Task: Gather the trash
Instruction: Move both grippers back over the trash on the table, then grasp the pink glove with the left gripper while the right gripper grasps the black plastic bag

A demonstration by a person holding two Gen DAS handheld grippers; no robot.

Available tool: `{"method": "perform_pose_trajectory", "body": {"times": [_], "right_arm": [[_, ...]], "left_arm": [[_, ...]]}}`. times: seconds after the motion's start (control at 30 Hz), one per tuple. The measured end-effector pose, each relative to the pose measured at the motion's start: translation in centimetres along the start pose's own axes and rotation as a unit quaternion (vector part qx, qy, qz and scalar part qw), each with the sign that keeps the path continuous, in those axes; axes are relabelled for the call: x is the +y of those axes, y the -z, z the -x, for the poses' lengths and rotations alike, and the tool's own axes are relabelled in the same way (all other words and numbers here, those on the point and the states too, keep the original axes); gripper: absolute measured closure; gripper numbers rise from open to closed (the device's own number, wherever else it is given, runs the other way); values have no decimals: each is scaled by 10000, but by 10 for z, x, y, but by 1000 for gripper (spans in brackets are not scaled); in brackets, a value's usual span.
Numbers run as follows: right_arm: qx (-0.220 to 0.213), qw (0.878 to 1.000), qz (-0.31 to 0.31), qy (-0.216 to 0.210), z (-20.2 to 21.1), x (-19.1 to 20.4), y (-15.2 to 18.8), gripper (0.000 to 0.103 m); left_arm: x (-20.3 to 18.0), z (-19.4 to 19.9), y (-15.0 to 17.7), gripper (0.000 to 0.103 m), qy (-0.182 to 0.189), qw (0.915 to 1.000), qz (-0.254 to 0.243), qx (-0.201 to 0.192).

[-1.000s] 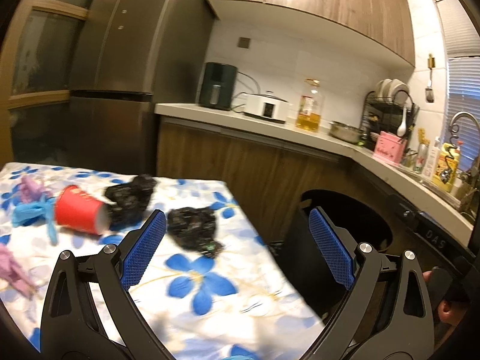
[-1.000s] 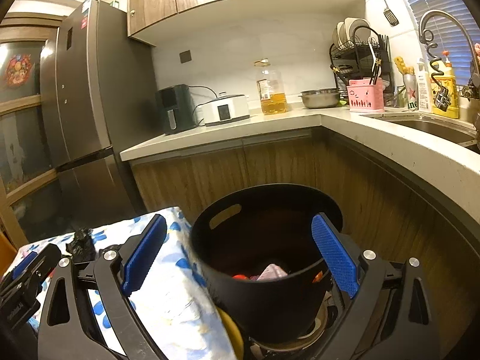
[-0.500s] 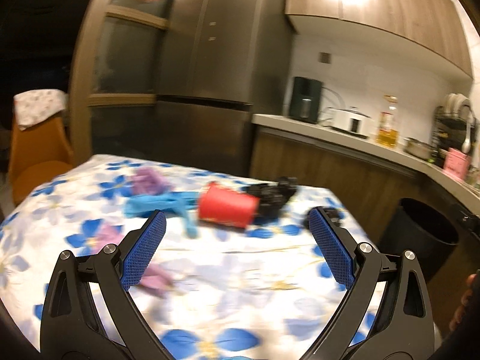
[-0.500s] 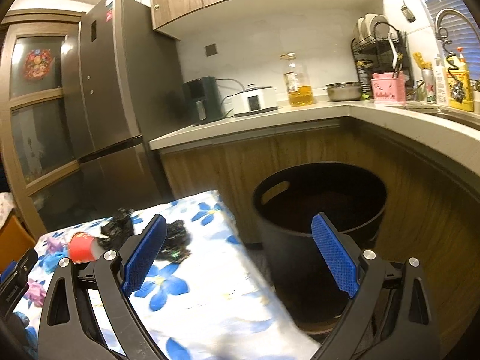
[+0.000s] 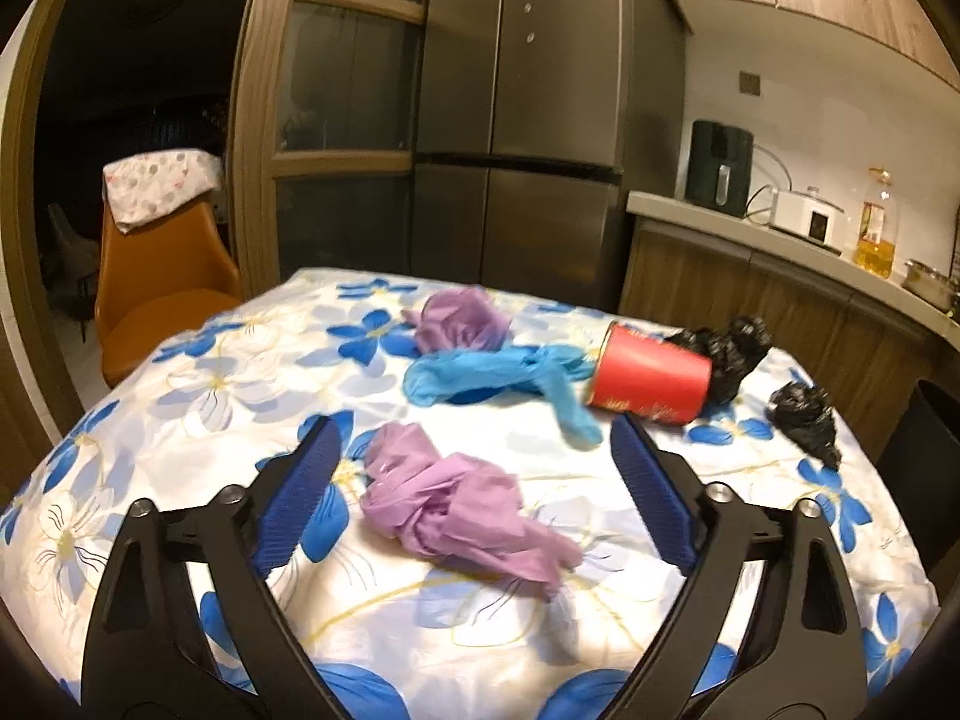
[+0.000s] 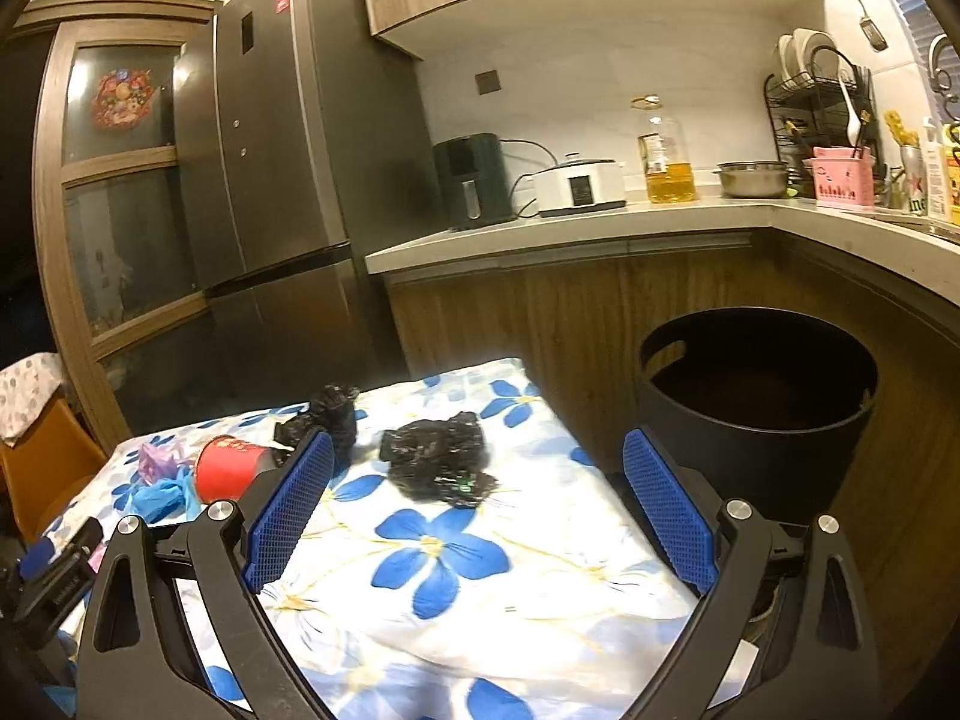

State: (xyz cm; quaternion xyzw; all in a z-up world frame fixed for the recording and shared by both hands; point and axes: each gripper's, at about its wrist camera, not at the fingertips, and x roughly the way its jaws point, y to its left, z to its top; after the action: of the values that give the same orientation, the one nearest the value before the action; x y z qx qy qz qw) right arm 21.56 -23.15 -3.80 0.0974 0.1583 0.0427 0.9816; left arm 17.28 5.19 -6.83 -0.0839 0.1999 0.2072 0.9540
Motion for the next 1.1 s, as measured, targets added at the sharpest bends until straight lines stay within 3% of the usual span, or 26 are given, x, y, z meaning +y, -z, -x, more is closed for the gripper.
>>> {"method": "perform_pose_trajectory", "body": {"times": [0.2, 0.27, 0.37, 0.47, 0.57, 0.83, 1.1], "right_arm": [[61, 9999, 50, -70, -15, 17, 4, 9], [79, 9999, 57, -58, -21, 20, 5, 9], [114, 9999, 58, -42, -29, 22, 6, 9], [158, 9998, 125, 26, -41, 24, 8, 9], [255, 9994, 186, 104, -56, 24, 11, 9], [597, 9977, 240, 215, -100, 24, 16, 13], [1062, 9938, 247, 200, -149, 35, 19, 25]], "left_arm": [[7, -17, 6, 48, 54, 9989, 51, 467], [7, -21, 9, 65, 41, 9981, 37, 620], [9, -28, 11, 84, 115, 9966, 61, 819], [9, -31, 14, 96, 239, 9951, 54, 960], [11, -30, 14, 102, 401, 9942, 124, 992], [12, -7, 3, 103, 788, 9944, 228, 659], [11, 4, -10, 103, 943, 9941, 240, 478]]}}
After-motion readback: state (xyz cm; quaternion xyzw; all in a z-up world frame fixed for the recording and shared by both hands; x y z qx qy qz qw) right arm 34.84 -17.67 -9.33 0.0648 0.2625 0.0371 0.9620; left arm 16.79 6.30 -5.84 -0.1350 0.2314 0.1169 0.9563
